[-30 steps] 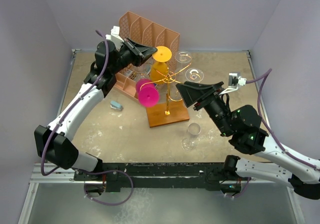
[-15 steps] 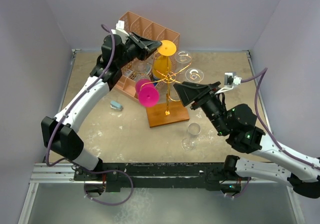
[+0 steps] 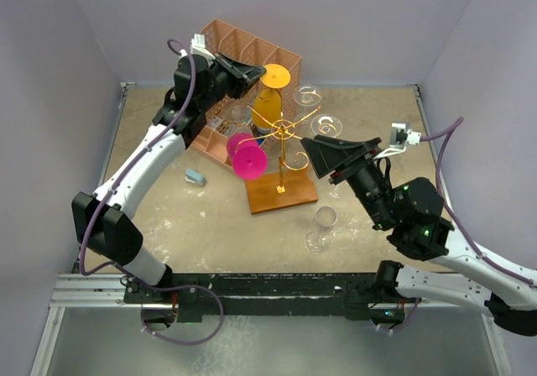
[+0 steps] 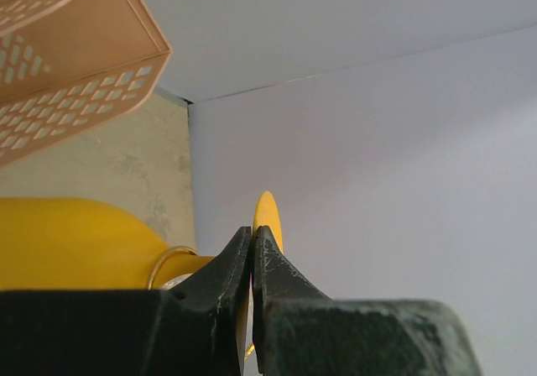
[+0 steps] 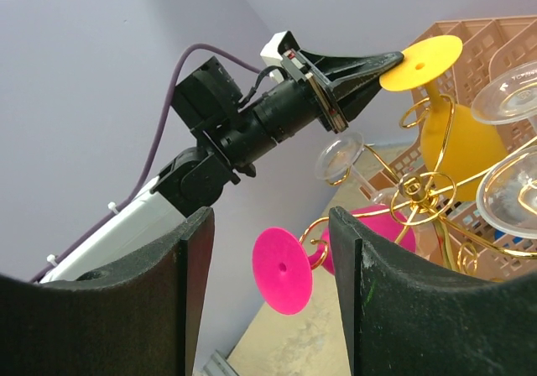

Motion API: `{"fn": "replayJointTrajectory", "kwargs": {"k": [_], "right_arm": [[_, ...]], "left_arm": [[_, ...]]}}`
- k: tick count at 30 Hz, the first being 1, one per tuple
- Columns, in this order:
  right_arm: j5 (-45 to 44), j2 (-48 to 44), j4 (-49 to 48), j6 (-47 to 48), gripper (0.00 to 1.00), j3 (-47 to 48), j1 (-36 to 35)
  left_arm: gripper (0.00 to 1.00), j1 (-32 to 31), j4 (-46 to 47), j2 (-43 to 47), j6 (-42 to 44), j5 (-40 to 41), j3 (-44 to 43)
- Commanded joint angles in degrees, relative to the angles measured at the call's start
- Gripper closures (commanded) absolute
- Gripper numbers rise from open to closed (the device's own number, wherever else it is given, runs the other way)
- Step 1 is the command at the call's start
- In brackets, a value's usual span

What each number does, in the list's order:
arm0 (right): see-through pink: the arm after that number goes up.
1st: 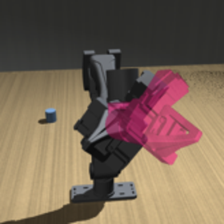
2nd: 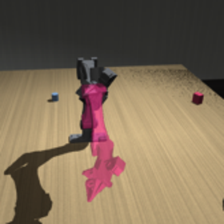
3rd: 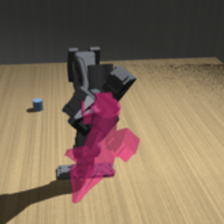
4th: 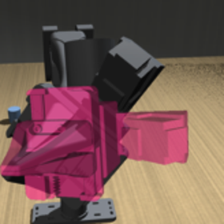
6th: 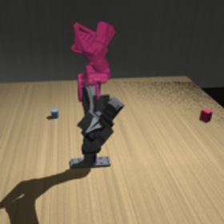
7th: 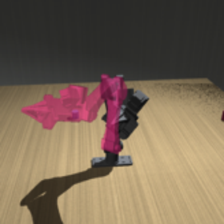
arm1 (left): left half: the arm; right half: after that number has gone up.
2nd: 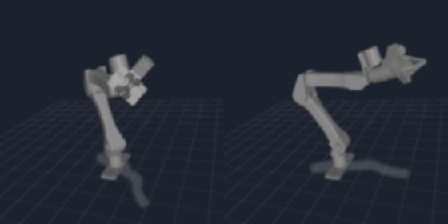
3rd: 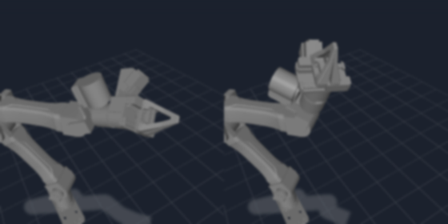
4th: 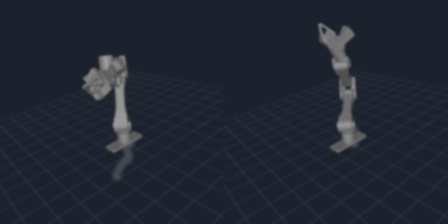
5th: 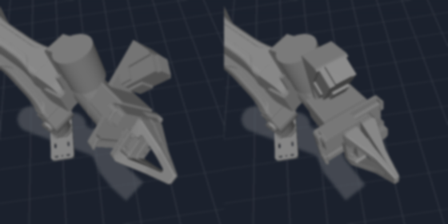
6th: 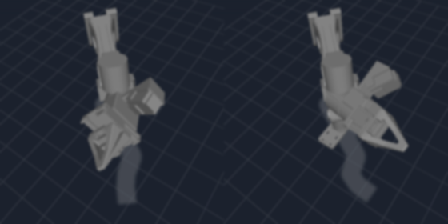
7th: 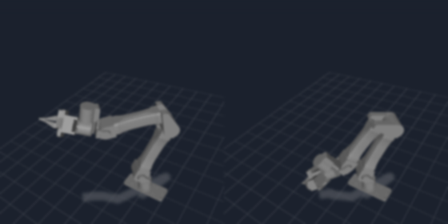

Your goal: Place the wine glass upside down on the wine glass rack

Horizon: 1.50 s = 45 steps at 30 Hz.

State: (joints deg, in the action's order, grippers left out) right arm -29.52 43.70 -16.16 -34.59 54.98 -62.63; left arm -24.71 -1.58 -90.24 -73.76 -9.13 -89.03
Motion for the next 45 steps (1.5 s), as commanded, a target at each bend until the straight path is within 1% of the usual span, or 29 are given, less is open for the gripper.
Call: {"fn": "replayJointTrajectory", "kwargs": {"k": [1,5,11,14,19,26,29,34,38,42,45], "right_arm": [[-1.77,-0.78,-1.60,-0.48,0.41,0.70,-0.19],[-1.77,-0.81,-1.68,-0.47,0.41,0.41,-0.15],[-1.68,-0.81,-1.92,-0.65,0.41,0.04,-0.20],[-1.60,-0.81,-1.94,-0.66,0.41,-0.05,-0.16],[-1.51,-0.76,-2.20,-0.78,0.41,-0.19,-0.21],[-1.83,-0.94,-2.12,-1.59,0.41,-0.60,-0.21],[-2.15,-0.97,-2.05,-1.88,0.41,-0.63,-0.17],[-2.36,-1.20,-2.11,-2.04,0.41,-0.76,-0.17],[-2.13,-1.16,-2.29,-2.04,0.41,-0.86,-0.19],[-1.95,-1.01,-3.09,-2.04,0.41,-1.17,-0.21],[-1.69,-1.05,-3.35,-2.13,0.41,-1.29,-0.21]], "left_arm": [[1.00,0.23,-0.31,0.76,2.93,4.50,-2.66],[0.99,0.45,-2.18,1.48,4.04,5.78,-2.51],[0.94,0.53,-5.37,3.96,6.29,8.93,-1.89],[0.91,0.54,-8.55,4.86,7.85,10.30,-2.67],[0.80,0.49,-11.15,5.69,9.45,11.59,-3.87],[0.70,0.53,-15.30,6.18,12.96,14.04,-6.54],[0.64,0.54,-17.89,7.37,15.64,14.66,-7.50],[0.59,0.49,-22.23,12.45,22.02,15.45,-7.70],[0.56,0.46,-27.76,17.56,28.76,13.34,-7.38],[0.54,0.46,-31.69,22.01,35.03,4.75,-4.26],[0.52,0.47,-34.51,25.85,37.78,-0.38,-0.26]]}}
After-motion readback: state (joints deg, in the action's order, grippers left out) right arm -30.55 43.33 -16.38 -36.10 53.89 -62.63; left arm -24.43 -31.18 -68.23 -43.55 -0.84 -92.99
